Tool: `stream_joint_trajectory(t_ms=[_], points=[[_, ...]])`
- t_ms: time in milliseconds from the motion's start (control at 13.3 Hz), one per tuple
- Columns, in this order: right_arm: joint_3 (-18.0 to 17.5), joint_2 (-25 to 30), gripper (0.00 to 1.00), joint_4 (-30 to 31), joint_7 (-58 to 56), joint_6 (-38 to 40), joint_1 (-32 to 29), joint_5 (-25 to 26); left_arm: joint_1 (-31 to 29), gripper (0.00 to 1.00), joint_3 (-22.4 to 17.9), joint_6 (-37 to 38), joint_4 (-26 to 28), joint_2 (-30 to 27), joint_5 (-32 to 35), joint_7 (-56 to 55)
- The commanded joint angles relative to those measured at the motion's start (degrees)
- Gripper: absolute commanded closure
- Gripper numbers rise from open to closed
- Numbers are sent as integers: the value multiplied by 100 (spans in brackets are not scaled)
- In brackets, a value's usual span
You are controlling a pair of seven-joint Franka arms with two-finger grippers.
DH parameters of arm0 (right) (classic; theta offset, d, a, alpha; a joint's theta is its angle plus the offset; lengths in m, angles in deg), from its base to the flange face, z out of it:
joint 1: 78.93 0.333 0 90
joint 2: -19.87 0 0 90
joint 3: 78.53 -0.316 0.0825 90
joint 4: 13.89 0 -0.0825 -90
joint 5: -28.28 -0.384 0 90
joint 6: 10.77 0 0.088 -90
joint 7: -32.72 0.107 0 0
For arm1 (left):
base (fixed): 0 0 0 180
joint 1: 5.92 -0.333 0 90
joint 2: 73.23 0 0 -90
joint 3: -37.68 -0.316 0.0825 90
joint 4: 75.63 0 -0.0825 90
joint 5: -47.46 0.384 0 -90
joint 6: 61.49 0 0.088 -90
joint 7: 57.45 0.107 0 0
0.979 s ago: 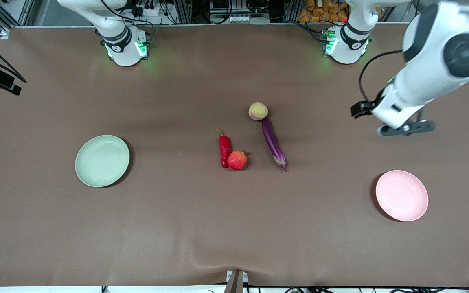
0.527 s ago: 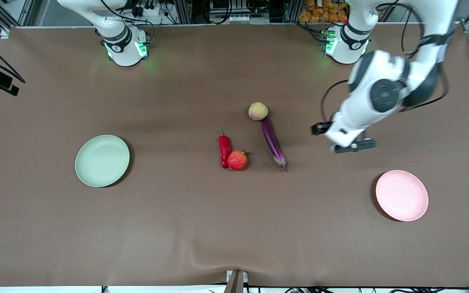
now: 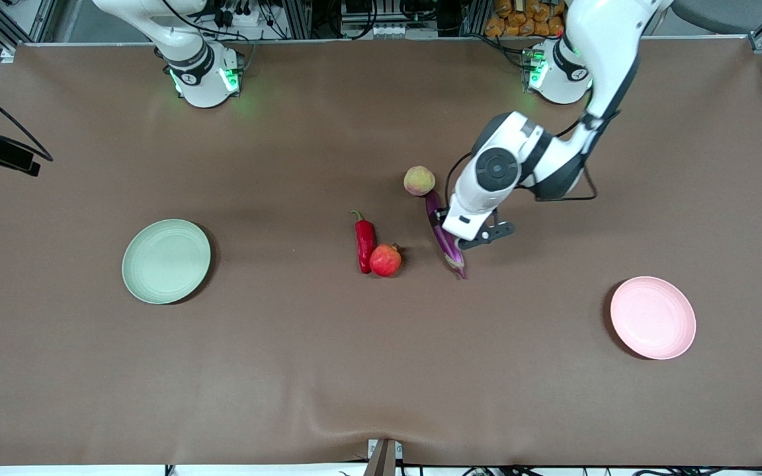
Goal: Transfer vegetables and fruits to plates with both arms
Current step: 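Reach the left gripper down to the purple eggplant and grasp it, then carry the eggplant onto the pink plate while the right gripper reaches the apple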
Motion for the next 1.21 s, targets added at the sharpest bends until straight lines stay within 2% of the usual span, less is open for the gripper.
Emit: stream_joint_trajectory(t_ms=[0, 226, 377, 452, 527, 603, 678, 828, 979, 1130], points=[[-36, -65, 0, -79, -7, 47, -71, 52, 127, 0, -17, -404, -94, 331, 167, -747], [-54, -214, 0, -88, -25, 47, 78, 140, 241, 1, -78, -634, -94, 578, 315, -916], [-54, -267, 0, -44, -25, 117, 44, 149, 241, 10, -79, -634, -120, 744, 544, -1187], [-54, -284, 0, -35, -34, 161, 17, 140, 233, 18, -79, -634, -242, 841, 615, -1276], [-54, -311, 0, -35, -8, 153, -9, 53, 233, 42, -79, -634, -270, 877, 615, -1285], [-54, -372, 0, -53, 10, 127, 17, -43, 189, 76, -79, -626, -339, 886, 624, -1268], [-54, -390, 0, -35, 71, 118, 35, -410, 137, 100, -79, -591, -384, 860, 624, -1224], [-45, -618, 0, -9, 412, 118, -44, -1105, -100, 100, -131, -267, -489, 685, 659, -980], [-62, -715, 0, 26, 1446, 109, 130, -1239, -573, 100, -122, 443, -551, 273, 668, -366], [-62, -811, 0, 35, 2554, -57, 438, -1668, -1083, 100, -122, 946, -542, -114, 668, 276]])
